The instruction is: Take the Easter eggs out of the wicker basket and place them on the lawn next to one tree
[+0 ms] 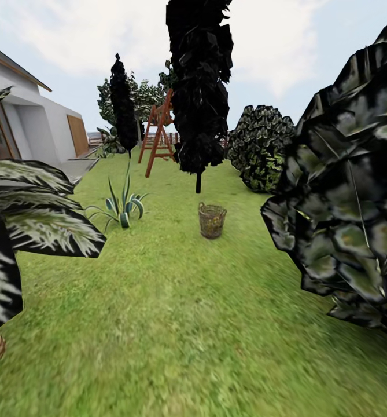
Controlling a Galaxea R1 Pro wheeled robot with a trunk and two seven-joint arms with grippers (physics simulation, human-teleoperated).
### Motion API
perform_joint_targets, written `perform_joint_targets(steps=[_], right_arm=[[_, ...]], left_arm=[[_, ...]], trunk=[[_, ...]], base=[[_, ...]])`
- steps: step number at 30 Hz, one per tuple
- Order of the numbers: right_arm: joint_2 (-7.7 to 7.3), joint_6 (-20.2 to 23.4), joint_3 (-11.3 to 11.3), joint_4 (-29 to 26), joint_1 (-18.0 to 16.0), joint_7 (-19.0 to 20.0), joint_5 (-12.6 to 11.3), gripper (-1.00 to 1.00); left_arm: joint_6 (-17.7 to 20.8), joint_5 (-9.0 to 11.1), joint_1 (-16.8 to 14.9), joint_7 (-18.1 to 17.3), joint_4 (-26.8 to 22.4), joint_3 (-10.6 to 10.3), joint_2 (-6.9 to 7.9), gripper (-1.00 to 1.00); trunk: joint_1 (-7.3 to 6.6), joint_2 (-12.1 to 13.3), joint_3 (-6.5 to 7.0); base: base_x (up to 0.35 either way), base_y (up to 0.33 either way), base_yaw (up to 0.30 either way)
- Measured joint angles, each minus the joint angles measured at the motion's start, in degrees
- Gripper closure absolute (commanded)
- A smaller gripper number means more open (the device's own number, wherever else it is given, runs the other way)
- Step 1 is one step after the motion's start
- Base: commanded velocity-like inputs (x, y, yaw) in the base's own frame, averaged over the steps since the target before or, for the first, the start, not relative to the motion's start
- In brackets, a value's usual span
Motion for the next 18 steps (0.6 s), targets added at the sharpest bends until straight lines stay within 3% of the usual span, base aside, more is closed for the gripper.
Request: perform_joint_targets(steps=[18], right_arm=[[0.00, 0.0, 0.0, 0.0, 0.0, 0.0, 0.0, -1.00]], left_arm=[[0.0, 0.0, 0.0, 0.0, 0.0, 0.0, 0.01, -1.00]], trunk=[[0.00, 0.0, 0.00]], base=[[0.333, 0.000, 0.000]])
